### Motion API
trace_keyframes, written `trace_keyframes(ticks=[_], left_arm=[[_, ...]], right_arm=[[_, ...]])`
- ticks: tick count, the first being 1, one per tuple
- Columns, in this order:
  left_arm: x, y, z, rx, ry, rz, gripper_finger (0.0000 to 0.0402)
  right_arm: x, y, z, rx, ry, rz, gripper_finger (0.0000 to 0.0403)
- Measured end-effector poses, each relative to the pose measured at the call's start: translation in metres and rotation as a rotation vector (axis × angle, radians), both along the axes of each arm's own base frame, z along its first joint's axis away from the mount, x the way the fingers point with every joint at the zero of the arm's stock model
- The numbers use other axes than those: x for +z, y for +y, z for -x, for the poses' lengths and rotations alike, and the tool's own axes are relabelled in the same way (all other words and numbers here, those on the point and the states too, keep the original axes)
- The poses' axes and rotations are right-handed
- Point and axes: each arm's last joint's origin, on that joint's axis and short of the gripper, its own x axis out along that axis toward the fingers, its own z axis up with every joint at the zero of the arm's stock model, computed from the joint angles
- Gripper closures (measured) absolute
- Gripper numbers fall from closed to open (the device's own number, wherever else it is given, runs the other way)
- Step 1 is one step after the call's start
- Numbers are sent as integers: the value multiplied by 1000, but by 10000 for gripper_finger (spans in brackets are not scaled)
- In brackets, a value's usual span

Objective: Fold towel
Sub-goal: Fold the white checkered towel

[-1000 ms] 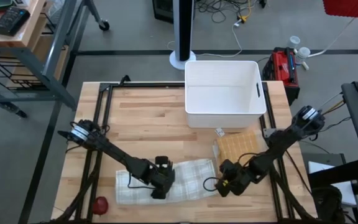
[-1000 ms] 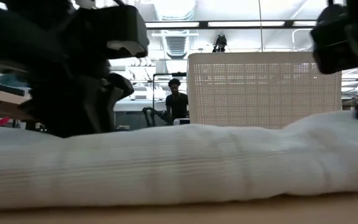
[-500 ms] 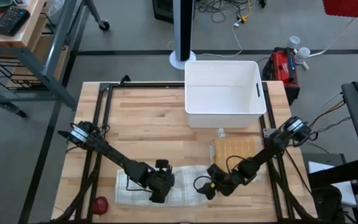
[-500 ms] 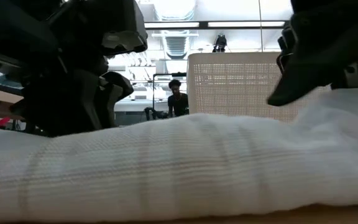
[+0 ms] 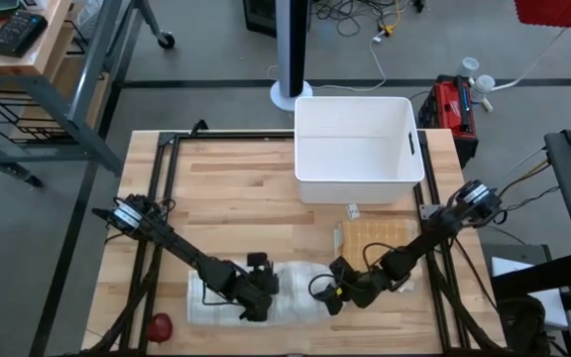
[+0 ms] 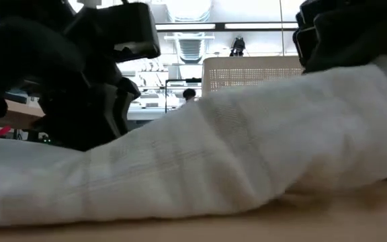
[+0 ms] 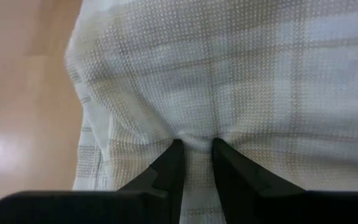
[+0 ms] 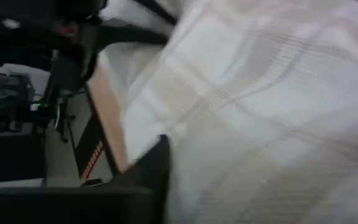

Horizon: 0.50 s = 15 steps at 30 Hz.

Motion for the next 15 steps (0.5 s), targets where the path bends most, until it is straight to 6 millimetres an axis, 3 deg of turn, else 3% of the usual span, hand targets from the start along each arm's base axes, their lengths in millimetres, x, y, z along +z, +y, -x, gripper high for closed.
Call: trace_keyframes(ticks=[4, 12, 15], left_arm=[[4, 5, 4, 21, 25, -33, 327], [27, 12, 17, 51, 46, -60, 327], [41, 14, 19, 49, 14, -53, 327]], right_arm=[[10, 0, 3, 20, -12, 8, 383], [35, 2, 2, 66, -35, 50, 395], [48, 3, -2, 87, 48, 110, 395]])
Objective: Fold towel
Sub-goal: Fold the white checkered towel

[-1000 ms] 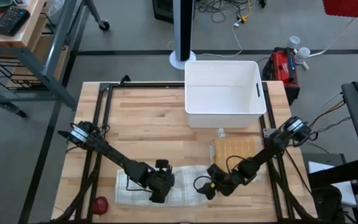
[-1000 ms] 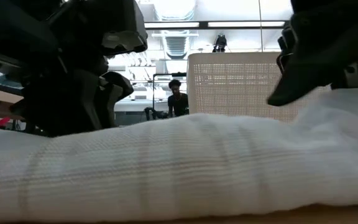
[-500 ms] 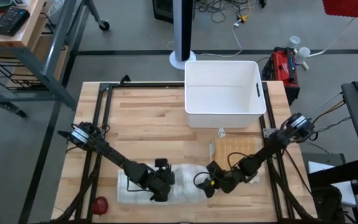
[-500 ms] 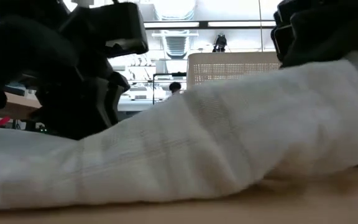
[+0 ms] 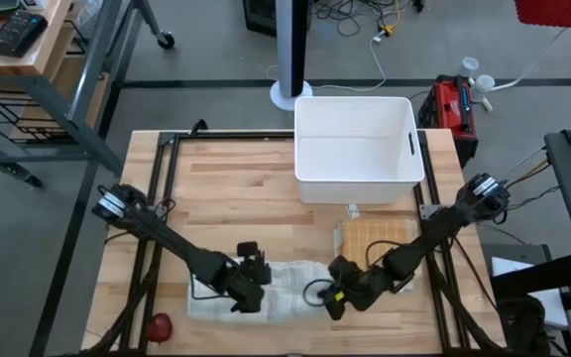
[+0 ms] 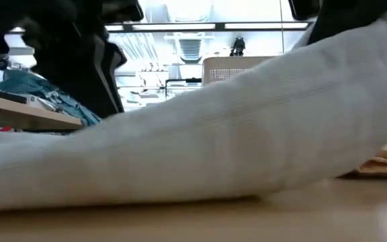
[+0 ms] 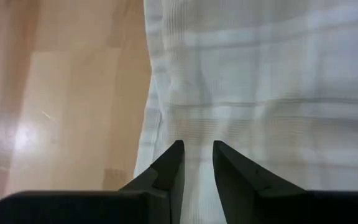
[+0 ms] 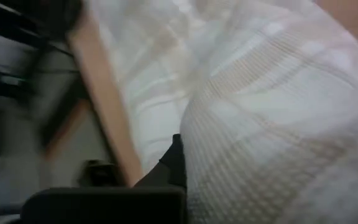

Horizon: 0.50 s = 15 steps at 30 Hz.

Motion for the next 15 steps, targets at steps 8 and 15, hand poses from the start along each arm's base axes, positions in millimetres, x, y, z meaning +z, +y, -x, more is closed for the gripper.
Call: trace_keyframes(ticks=[8, 15], left_arm=[[36, 11, 19, 36, -14, 1, 327], [63, 11, 53, 34, 74, 77, 327]], right_arm=[[59, -4, 0, 31, 313, 257, 397], [102, -16, -8, 56, 341, 323, 397]])
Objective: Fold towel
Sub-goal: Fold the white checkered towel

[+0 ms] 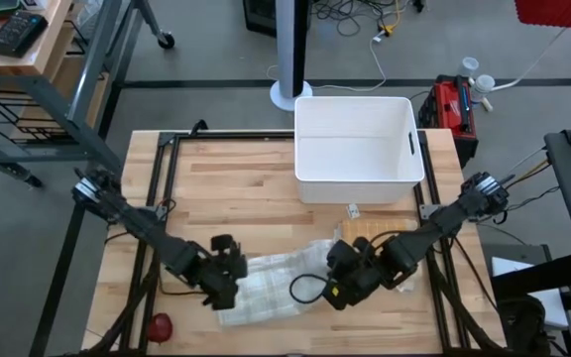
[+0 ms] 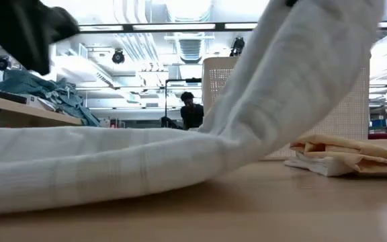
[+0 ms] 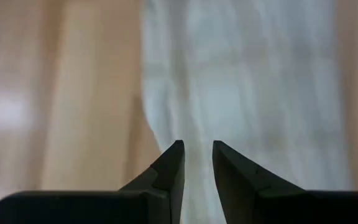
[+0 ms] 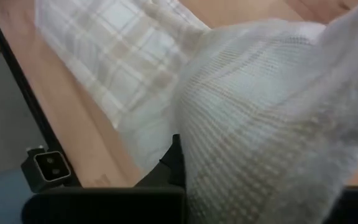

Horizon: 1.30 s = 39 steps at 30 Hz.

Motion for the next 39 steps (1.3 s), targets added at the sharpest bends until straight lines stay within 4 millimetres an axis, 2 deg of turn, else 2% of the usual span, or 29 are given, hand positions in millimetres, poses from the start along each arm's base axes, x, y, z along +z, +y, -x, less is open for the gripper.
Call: trace_keyframes(ticks=[4, 9, 12, 16, 21, 27, 34, 39], left_arm=[[8, -13, 20, -19, 17, 36, 327], [11, -38, 47, -6, -1, 77, 328], [4, -57, 64, -5, 6, 110, 328], [-16, -73, 79, 80, 31, 142, 328], [-44, -82, 84, 164, 60, 136, 328], [-63, -86, 80, 196, 76, 90, 328], [-67, -93, 88, 259, -83, 47, 328], [-69, -98, 100, 328, -161, 78, 328]], right_arm=[[8, -11, -9, 11, -12, -1, 397], [4, -22, -24, 29, 19, -15, 398], [-1, -23, -40, 62, 39, -23, 398], [-9, -21, -64, 101, 70, -11, 398], [-13, -17, -90, 137, 129, 37, 398], [-15, 0, -128, 231, 131, 52, 398], [-31, 18, -169, 330, 127, 27, 399], [-52, 16, -186, 341, 83, -41, 391]])
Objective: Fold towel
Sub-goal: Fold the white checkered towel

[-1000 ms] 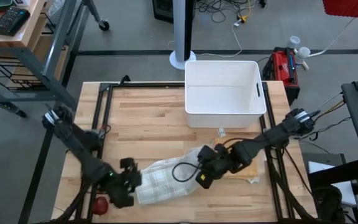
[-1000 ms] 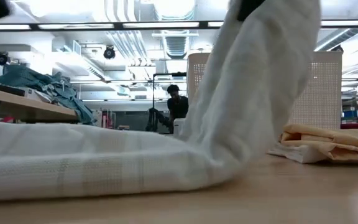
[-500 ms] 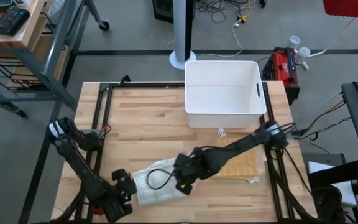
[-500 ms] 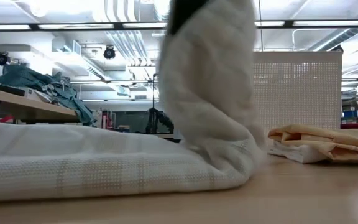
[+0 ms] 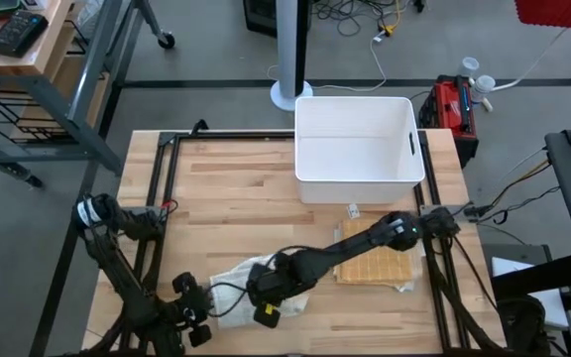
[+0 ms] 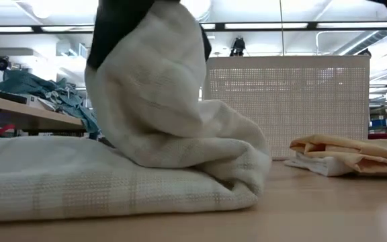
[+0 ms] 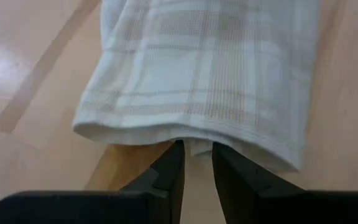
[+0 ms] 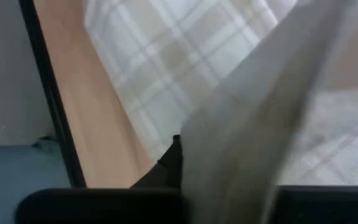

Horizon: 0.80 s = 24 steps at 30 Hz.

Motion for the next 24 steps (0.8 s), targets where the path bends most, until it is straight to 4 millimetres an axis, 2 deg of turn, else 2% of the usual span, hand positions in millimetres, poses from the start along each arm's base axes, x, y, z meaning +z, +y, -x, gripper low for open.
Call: trace_keyframes(ticks=[5, 10, 14, 20, 24], left_arm=[[-13, -7, 1, 29, -52, 6, 328], [-32, -13, -4, 40, -81, 0, 328], [-27, -12, -3, 56, -134, 0, 338], [-27, -11, -3, 60, -142, -9, 363], [-26, -11, -2, 59, -119, 5, 374]], right_arm=[[-2, -7, -9, -19, -40, -13, 332], [4, -5, -16, -5, -127, -34, 263], [12, -1, -23, 34, -227, -83, 219], [31, 9, -27, 202, -371, -156, 189], [41, 11, -16, 219, -331, -150, 184]])
